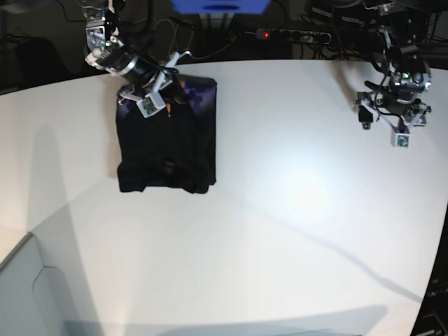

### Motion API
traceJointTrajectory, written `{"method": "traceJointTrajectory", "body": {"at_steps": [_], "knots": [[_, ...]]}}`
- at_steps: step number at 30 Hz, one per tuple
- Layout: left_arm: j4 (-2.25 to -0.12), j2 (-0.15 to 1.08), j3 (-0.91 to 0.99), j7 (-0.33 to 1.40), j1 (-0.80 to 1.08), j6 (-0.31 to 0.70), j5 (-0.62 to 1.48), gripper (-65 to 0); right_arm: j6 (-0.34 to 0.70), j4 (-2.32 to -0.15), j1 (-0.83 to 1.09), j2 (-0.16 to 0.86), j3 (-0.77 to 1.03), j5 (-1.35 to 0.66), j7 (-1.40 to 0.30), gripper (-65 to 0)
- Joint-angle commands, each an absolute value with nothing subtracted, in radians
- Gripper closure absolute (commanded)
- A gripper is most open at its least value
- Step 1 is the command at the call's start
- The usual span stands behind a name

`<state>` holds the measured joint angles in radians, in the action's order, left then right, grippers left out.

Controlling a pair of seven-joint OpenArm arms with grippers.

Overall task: Fold the T-shirt properly
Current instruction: 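Tuck the sun-printed edge of the shirt with the right gripper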

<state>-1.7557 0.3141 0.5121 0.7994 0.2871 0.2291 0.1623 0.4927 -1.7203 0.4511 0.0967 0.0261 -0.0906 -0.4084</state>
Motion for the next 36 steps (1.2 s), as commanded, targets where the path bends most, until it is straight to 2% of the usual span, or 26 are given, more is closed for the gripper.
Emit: {"method": "traceJointTrajectory", "body": {"at_steps": [1,10,23,30,31,33,36], "knots": [[-1.773,0.329,0.519,0.783,0.283,0.226,0.163,-51.6,0.506,-1.742,0.466,0.104,0.031,-0.09,-0.403,-0.1],[-1.773,0.329,0.519,0.789,0.291,0.226,0.163,-51.6,0.506,-1.974,0.458,0.097,0.019,-0.09,-0.412,-0.1],[-1.773,0.329,0.519,0.789,0.318,0.226,0.163,-51.5,0.506,-1.662,0.331,0.093,-0.137,-0.09,-0.398,-0.1],[-1.773,0.328,0.519,0.789,0.331,0.226,0.165,-51.5,0.506,-1.718,0.372,0.099,-0.136,-0.09,-0.36,-0.1],[-1.773,0.328,0.519,0.789,0.331,0.226,0.165,-50.8,0.506,-1.764,0.392,0.101,-0.131,-0.09,-0.36,-0.1],[-1.773,0.315,0.519,0.789,0.332,0.226,0.165,-45.3,0.506,-1.876,0.438,0.104,-0.124,-0.09,-0.36,-0.1],[-1.773,0.305,0.572,0.791,0.351,0.226,0.165,-30.6,0.506,-1.994,0.501,0.116,-0.081,-0.09,-0.361,-0.1]]}}
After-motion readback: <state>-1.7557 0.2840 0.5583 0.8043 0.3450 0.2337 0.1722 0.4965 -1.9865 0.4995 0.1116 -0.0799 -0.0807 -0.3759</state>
